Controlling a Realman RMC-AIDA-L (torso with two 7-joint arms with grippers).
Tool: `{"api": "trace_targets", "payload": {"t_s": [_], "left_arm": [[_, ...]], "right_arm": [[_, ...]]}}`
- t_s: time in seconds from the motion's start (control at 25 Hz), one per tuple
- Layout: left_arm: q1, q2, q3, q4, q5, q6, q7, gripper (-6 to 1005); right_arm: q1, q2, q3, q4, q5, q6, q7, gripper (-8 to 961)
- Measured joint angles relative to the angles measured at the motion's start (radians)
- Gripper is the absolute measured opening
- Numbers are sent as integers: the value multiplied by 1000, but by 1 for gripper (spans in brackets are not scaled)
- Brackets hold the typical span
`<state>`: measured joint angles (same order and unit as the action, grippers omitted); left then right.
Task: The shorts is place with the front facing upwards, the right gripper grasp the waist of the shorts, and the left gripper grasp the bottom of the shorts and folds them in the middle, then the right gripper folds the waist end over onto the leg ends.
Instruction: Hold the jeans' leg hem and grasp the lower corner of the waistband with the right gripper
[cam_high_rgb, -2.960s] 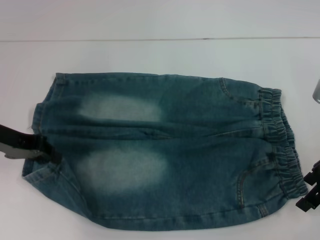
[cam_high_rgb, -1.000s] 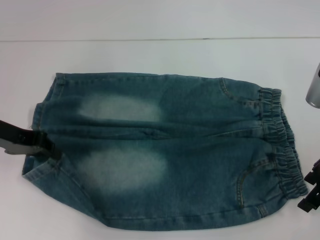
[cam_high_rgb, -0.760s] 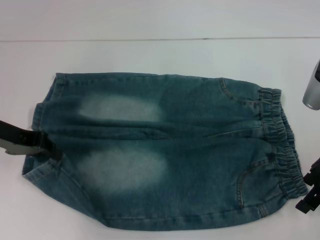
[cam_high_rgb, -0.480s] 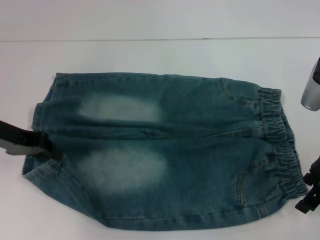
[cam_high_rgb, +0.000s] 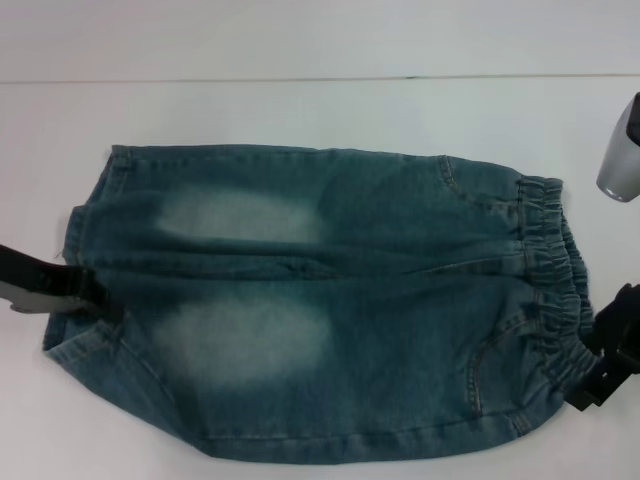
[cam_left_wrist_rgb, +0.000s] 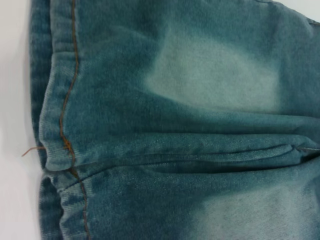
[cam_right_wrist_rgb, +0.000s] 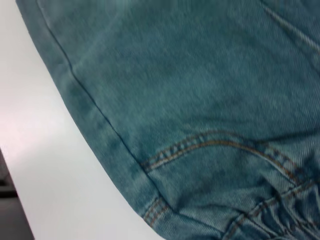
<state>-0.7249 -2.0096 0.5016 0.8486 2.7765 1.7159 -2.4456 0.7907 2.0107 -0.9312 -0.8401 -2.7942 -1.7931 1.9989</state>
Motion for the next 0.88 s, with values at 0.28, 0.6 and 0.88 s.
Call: {"api": "trace_targets", "payload": {"t_s": [0.28,0.6,0.88], "left_arm": [[0,1,0,-21,0,-9,7,36],[-6,6,-4,-22,0,-10,8,37],[-8,6,0,-22,0,-10,8,37]], "right_arm": [[1,-4,-4,6,29,-9,-10,926],[-6,3,17,-1,31,-29,-68,794],[-3,2,22,-2,31,-23,-70,509]]}}
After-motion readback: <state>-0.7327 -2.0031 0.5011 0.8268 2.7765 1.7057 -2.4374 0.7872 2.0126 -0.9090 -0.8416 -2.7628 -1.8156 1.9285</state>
